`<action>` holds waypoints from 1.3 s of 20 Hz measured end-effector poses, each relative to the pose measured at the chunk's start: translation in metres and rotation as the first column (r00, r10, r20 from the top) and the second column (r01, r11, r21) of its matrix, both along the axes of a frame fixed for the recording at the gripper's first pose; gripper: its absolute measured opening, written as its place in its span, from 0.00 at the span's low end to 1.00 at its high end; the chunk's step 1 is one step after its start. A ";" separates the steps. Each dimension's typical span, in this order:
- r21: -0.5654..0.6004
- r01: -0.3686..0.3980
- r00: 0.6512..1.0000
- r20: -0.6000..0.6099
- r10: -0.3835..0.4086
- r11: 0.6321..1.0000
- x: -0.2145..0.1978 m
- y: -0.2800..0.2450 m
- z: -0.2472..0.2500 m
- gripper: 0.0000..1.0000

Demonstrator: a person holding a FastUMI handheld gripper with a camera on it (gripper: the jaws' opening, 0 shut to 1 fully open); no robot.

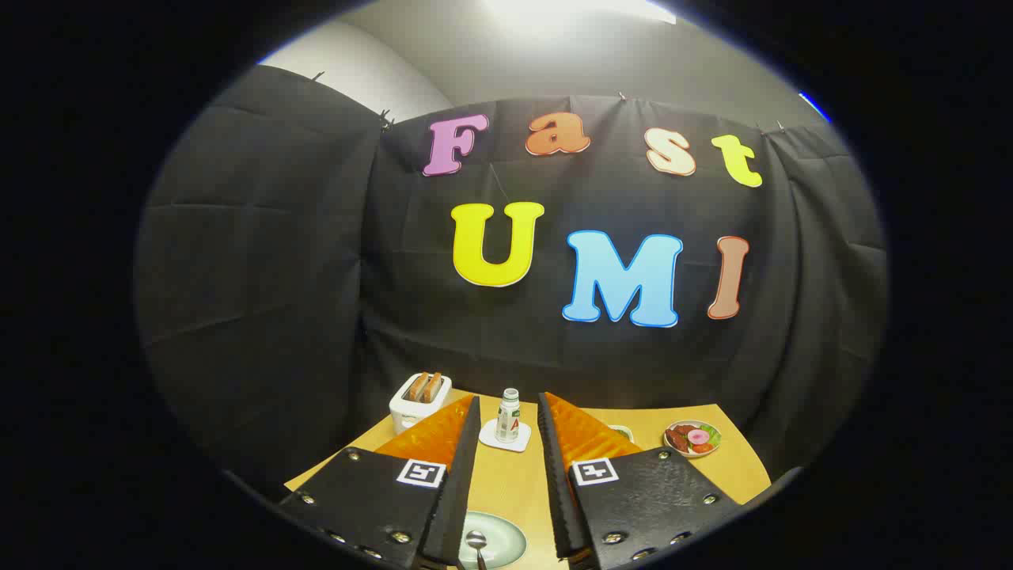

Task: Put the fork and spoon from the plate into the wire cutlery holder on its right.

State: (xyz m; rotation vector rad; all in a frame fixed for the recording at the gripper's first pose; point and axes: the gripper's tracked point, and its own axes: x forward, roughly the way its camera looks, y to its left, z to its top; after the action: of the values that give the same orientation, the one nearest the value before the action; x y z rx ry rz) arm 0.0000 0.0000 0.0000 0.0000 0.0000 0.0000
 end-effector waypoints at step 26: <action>0.012 -0.038 0.794 -0.607 0.038 0.999 0.032 0.031 -0.256 0.44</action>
State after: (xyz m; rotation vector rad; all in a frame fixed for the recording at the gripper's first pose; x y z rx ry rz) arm 0.0319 0.0314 -0.2557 -0.0005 0.6526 0.0405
